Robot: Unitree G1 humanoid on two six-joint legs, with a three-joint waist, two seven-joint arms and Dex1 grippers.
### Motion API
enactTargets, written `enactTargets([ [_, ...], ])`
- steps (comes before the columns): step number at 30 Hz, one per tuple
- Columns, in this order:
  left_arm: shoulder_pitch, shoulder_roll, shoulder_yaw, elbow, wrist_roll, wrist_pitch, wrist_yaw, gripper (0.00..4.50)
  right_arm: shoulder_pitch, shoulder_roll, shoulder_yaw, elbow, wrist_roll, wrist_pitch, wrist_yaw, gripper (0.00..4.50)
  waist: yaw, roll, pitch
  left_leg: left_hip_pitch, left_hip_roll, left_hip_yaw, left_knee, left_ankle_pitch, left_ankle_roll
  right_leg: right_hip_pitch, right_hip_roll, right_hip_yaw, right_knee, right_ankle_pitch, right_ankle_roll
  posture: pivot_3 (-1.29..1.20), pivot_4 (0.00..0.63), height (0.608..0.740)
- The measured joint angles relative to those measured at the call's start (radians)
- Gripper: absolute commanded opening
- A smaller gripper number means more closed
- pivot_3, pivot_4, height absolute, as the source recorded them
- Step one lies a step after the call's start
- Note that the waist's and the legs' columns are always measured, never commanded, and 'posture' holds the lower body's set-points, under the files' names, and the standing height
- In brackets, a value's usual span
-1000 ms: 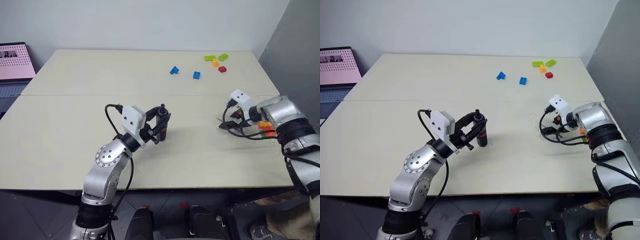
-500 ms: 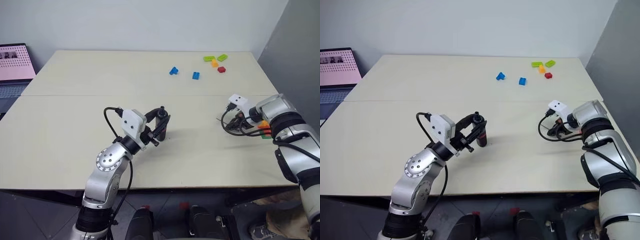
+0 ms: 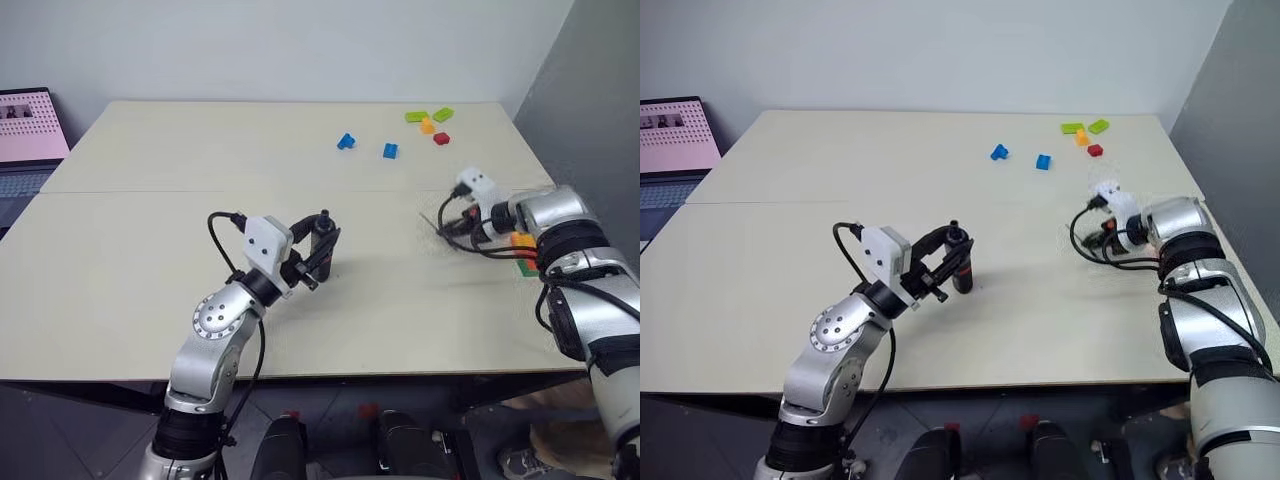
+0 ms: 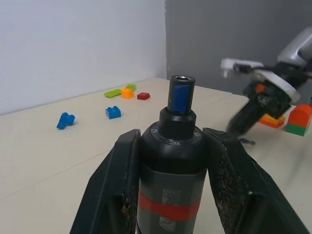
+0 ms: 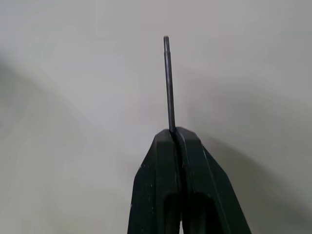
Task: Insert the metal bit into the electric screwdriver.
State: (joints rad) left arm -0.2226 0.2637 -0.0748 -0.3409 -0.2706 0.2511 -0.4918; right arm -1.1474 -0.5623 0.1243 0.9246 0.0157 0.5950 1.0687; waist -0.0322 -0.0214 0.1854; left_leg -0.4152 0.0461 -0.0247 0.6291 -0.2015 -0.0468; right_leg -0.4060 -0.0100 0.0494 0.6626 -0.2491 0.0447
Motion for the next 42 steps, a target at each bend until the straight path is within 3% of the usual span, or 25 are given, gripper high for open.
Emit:
enactTargets([
  [3, -0.002, -0.003, 0.002, 0.001, -0.002, 0.002, 0.003, 1.62, 0.110, 0.017, -0.111, -0.298, 0.097, 0.096, -0.046, 0.00, 0.002, 0.000, 0.000, -0.001, 0.000, -0.001, -0.001, 0.000, 0.000, 0.000, 0.000, -0.001, 0.000, 0.000, 0.000, 0.00, 0.150, 0.740],
  [6, -0.007, -0.017, 0.014, 0.003, -0.010, 0.013, 0.026, 1.62, 0.248, 0.127, -0.245, -0.661, 0.231, 0.173, -0.158, 0.00, 0.002, 0.000, 0.000, -0.001, 0.000, -0.001, -0.001, 0.000, 0.000, 0.000, 0.000, -0.001, 0.000, 0.000, 0.000, 0.00, 0.150, 0.740],
  [11, -0.013, -0.032, 0.029, 0.009, -0.019, 0.036, 0.059, 1.62, 0.345, 0.327, -0.311, -0.992, 0.373, 0.120, -0.306, 0.00, 0.000, 0.000, 0.000, 0.000, 0.001, -0.001, 0.000, 0.000, 0.000, 0.000, 0.001, -0.001, 0.001, 0.000, 0.001, 0.00, 0.150, 0.740],
  [19, -0.041, -0.045, 0.042, 0.018, -0.037, 0.079, 0.089, 1.62, 0.362, 0.457, -0.255, -1.064, 0.401, -0.061, -0.403, 0.00, -0.001, 0.000, 0.000, 0.000, 0.001, -0.001, 0.000, 0.000, 0.000, 0.000, 0.001, -0.001, 0.000, 0.001, 0.000, 0.00, 0.150, 0.740],
  [30, -0.054, -0.067, 0.040, 0.026, -0.027, 0.087, 0.144, 1.62, 0.449, 0.577, -0.090, -1.003, 0.247, -0.377, -0.548, 0.00, -0.001, 0.000, 0.000, 0.000, 0.001, -0.001, -0.001, 0.000, 0.000, -0.001, 0.001, -0.001, 0.000, 0.001, 0.000, 0.00, 0.150, 0.740],
  [42, -0.048, -0.119, 0.004, 0.051, 0.085, -0.001, 0.244, 1.62, 0.509, 0.648, 0.003, -1.071, 0.225, -0.400, -0.659, 0.00, 0.000, 0.000, 0.000, -0.001, 0.001, -0.001, -0.001, 0.000, 0.000, -0.001, 0.001, -0.001, 0.000, 0.000, -0.001, 0.00, 0.150, 0.740],
])
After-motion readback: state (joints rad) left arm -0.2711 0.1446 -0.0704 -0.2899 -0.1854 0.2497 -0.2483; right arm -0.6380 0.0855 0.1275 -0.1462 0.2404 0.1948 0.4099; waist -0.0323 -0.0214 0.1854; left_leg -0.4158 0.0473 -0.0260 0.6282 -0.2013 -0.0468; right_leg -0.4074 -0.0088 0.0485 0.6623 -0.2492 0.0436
